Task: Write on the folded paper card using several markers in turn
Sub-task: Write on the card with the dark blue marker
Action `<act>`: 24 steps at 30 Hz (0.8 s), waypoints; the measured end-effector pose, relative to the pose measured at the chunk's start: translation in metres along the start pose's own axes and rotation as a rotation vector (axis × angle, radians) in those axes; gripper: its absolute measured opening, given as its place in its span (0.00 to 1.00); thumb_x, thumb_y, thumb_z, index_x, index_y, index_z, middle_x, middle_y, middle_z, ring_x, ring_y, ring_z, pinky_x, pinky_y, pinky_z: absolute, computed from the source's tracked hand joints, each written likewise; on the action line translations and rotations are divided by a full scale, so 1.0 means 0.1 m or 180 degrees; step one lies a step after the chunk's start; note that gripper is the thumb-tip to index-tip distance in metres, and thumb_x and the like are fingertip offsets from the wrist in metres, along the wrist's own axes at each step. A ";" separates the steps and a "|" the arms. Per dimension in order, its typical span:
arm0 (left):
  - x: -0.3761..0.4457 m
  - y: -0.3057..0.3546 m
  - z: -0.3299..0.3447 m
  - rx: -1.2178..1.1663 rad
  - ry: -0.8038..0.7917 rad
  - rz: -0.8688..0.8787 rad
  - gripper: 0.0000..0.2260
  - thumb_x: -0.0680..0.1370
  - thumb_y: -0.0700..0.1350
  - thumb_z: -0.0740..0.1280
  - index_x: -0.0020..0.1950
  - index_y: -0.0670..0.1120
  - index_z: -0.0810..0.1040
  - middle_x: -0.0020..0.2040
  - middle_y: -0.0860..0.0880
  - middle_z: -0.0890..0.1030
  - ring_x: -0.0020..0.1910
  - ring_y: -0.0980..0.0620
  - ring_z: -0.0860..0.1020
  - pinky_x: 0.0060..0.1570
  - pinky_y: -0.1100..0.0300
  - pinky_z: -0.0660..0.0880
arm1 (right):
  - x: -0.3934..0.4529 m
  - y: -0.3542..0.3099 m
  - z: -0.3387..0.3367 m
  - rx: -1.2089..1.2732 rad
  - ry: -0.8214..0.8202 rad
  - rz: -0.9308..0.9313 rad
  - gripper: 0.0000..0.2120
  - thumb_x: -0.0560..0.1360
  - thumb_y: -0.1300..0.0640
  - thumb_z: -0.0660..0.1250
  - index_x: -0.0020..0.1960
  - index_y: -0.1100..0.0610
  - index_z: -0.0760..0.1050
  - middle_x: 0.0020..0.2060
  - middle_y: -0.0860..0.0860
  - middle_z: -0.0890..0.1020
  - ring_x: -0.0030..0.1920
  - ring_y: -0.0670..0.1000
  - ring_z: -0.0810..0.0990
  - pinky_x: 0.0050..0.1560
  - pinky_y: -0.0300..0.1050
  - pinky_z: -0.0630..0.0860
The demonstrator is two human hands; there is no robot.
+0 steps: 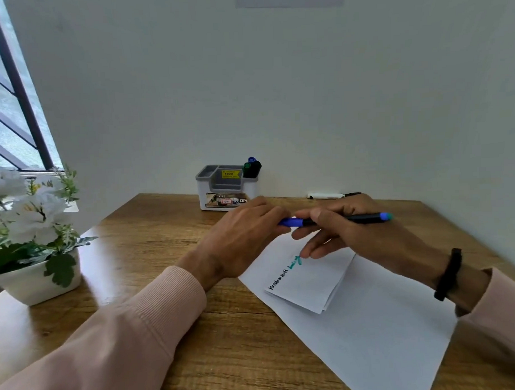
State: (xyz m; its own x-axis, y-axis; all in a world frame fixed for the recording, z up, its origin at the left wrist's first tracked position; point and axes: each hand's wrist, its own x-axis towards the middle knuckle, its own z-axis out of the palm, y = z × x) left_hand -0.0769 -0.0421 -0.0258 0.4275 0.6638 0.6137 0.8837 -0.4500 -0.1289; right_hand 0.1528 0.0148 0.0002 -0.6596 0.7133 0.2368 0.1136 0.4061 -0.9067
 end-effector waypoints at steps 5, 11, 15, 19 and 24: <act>0.02 -0.06 0.07 -0.0544 0.0110 -0.0992 0.10 0.84 0.53 0.62 0.63 0.51 0.75 0.48 0.55 0.79 0.42 0.56 0.76 0.42 0.61 0.73 | 0.04 0.04 -0.14 0.0144 0.0398 -0.0011 0.14 0.86 0.61 0.62 0.54 0.63 0.87 0.43 0.61 0.90 0.45 0.62 0.91 0.46 0.47 0.88; -0.02 -0.11 0.17 -0.2726 0.0661 -0.2910 0.05 0.84 0.44 0.60 0.51 0.50 0.75 0.40 0.49 0.84 0.39 0.52 0.82 0.37 0.61 0.79 | 0.03 0.28 -0.23 -0.0160 0.0112 0.0403 0.08 0.80 0.59 0.73 0.46 0.61 0.89 0.41 0.61 0.90 0.43 0.58 0.91 0.43 0.44 0.87; 0.02 0.02 0.19 -0.1928 -0.0139 -0.2411 0.08 0.83 0.53 0.60 0.45 0.54 0.72 0.39 0.55 0.77 0.34 0.61 0.74 0.34 0.64 0.68 | 0.00 0.38 -0.27 0.0397 -0.0430 0.0521 0.12 0.71 0.55 0.77 0.48 0.63 0.88 0.43 0.65 0.88 0.42 0.57 0.89 0.44 0.43 0.85; 0.01 0.18 0.10 -0.1604 -0.1043 -0.1231 0.16 0.76 0.67 0.67 0.59 0.64 0.75 0.41 0.66 0.75 0.43 0.70 0.76 0.33 0.72 0.68 | -0.02 0.45 -0.23 0.0636 -0.0598 0.0457 0.15 0.67 0.58 0.76 0.50 0.65 0.87 0.40 0.64 0.87 0.41 0.57 0.87 0.43 0.44 0.84; 0.06 0.20 0.08 -0.0824 -0.1492 -0.0754 0.27 0.74 0.72 0.64 0.72 0.67 0.71 0.34 0.63 0.68 0.34 0.62 0.71 0.35 0.65 0.60 | -0.03 0.45 -0.18 0.0176 -0.0196 0.0259 0.02 0.73 0.68 0.76 0.43 0.62 0.87 0.35 0.61 0.87 0.35 0.55 0.87 0.37 0.41 0.83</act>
State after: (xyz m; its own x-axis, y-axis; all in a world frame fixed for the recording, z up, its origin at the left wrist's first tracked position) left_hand -0.0554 -0.0423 -0.0312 0.3147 0.9310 0.1850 0.9153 -0.3493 0.2005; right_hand 0.1729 0.0409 -0.0347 -0.6944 0.7056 0.1413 0.1286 0.3149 -0.9404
